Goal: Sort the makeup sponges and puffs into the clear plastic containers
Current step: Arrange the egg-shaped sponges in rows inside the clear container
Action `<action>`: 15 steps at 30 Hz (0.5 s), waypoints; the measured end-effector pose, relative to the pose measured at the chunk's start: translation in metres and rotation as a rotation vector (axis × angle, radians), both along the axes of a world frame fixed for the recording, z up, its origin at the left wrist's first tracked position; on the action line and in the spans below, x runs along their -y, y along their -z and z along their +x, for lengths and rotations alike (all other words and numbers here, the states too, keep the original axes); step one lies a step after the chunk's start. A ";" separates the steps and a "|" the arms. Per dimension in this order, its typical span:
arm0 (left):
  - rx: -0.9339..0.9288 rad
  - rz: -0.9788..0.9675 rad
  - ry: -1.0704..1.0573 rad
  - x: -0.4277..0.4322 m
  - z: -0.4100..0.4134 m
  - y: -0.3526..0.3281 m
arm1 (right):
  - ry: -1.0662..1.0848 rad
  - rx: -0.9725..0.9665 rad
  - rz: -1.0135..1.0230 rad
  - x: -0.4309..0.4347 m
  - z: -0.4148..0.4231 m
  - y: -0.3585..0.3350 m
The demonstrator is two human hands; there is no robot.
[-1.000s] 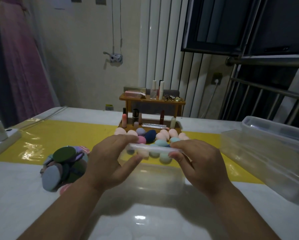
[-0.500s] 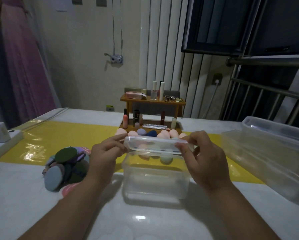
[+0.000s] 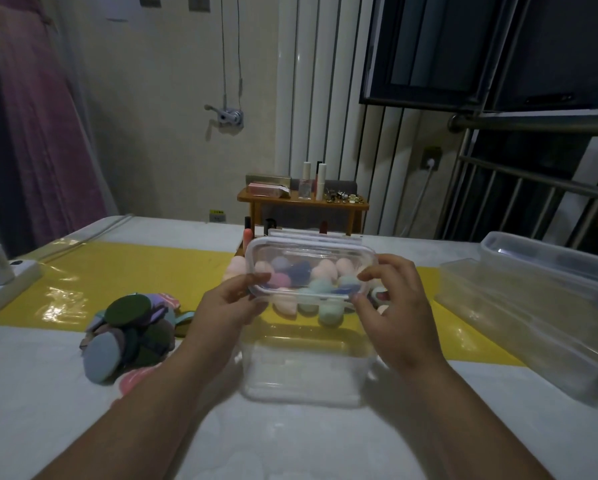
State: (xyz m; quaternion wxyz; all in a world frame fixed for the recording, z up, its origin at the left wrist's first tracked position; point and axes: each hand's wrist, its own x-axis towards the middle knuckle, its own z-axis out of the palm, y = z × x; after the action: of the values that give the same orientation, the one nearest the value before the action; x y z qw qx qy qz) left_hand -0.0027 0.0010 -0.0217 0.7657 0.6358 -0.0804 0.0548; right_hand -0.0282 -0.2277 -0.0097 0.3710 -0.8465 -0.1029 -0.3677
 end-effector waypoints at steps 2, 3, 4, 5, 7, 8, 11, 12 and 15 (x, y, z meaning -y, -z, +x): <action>0.001 0.014 -0.019 0.000 0.002 0.002 | -0.054 -0.098 0.068 -0.002 0.003 0.003; -0.009 0.015 -0.019 0.000 0.003 0.002 | -0.088 -0.168 0.112 -0.004 0.004 0.005; -0.014 0.022 -0.007 0.000 0.003 0.001 | -0.114 -0.234 0.154 -0.004 0.006 0.006; -0.014 0.038 0.008 0.000 0.002 0.000 | -0.128 -0.280 0.185 -0.004 0.008 0.009; -0.011 0.065 0.024 0.000 0.002 0.000 | -0.124 -0.320 0.211 -0.002 0.011 0.013; -0.015 0.066 0.025 -0.001 0.003 0.000 | -0.118 -0.333 0.222 -0.001 0.012 0.014; -0.045 0.052 0.013 -0.001 0.005 0.002 | -0.120 -0.362 0.262 -0.001 0.013 0.016; -0.056 0.054 -0.002 -0.001 0.006 0.002 | -0.128 -0.374 0.277 -0.002 0.012 0.015; -0.114 0.031 -0.080 0.000 0.004 0.001 | -0.133 -0.405 0.258 -0.001 0.012 0.012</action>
State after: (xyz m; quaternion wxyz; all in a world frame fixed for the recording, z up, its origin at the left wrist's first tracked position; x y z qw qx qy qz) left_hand 0.0015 0.0014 -0.0231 0.7562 0.6525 -0.0121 0.0477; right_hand -0.0159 -0.2266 -0.0217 0.5125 -0.8399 -0.0341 -0.1753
